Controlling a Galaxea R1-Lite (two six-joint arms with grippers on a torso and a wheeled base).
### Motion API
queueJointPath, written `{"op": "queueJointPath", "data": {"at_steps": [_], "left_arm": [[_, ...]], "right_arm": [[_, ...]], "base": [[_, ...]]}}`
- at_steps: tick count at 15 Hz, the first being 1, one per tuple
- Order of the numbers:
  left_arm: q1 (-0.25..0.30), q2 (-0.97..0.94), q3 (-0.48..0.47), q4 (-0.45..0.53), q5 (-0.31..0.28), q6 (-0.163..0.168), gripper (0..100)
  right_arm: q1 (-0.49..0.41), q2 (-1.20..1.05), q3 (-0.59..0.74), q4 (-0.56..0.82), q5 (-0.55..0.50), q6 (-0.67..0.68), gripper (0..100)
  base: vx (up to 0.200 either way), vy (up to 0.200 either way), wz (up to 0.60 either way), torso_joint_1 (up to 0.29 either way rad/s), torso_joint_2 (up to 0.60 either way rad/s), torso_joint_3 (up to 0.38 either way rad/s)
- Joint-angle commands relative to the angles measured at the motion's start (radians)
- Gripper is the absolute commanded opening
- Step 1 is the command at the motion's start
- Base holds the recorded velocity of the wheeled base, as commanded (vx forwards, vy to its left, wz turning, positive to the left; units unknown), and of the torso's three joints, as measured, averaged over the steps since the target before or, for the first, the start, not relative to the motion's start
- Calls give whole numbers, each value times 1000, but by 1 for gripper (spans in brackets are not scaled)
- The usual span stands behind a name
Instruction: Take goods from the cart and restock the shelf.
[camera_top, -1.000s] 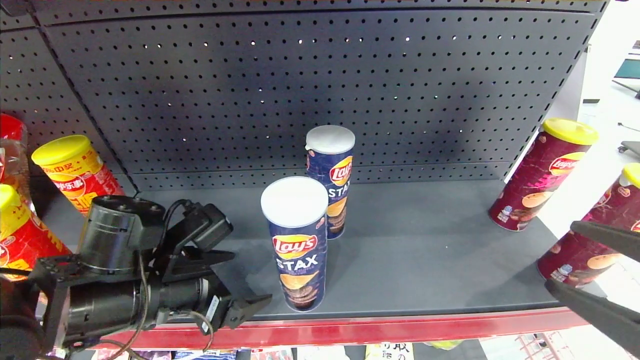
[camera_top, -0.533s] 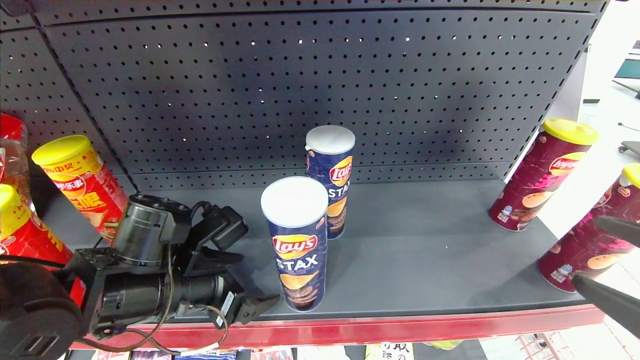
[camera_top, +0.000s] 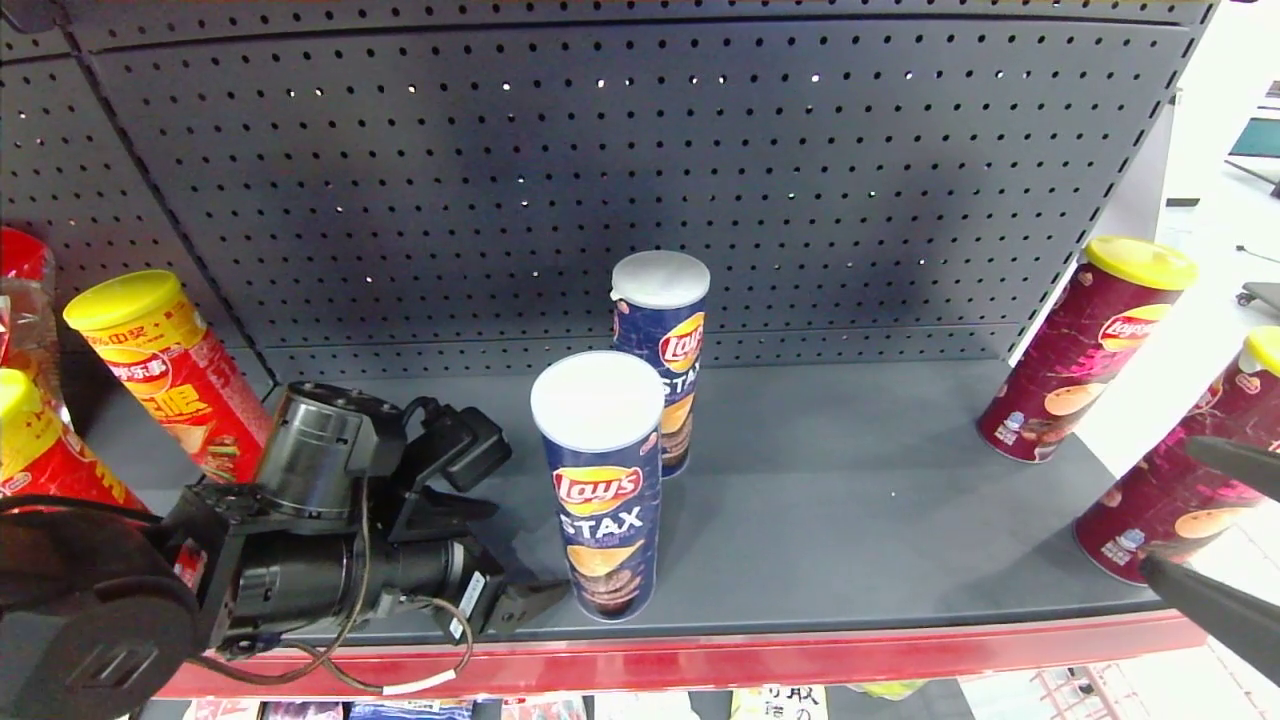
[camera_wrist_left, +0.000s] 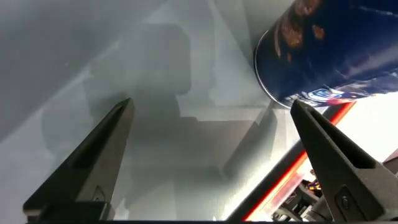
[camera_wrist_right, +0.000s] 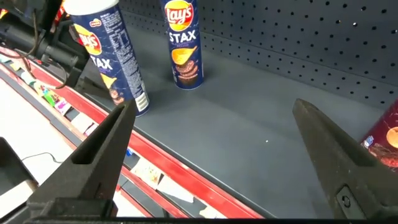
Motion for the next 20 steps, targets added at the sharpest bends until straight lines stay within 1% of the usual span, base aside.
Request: {"op": "queueJointPath", "data": {"at_steps": [1,5,8,11,20], "left_arm": [[-2,17,-15,0,0,-1,100],[-5,47,-52,0,0,1,100],[-29,71,-78,0,5,-1,100],[-40,85,-86,-2,5,-1,100],[-40,82,-84,-2,5,-2,100]], "right_arm": [[0,5,0,-1,1,-1,100],[0,7,0,-1,1,-1,100],[0,13,1,-1,1,-1,100],[0,13,1,-1,1,-1,100],[0,14,4,-1,1,1,100]], "base": [[0,0,0,0,0,0],[0,0,0,0,0,0],[0,0,0,0,0,0],[0,0,0,0,0,0],[0,0,0,0,0,0]]}}
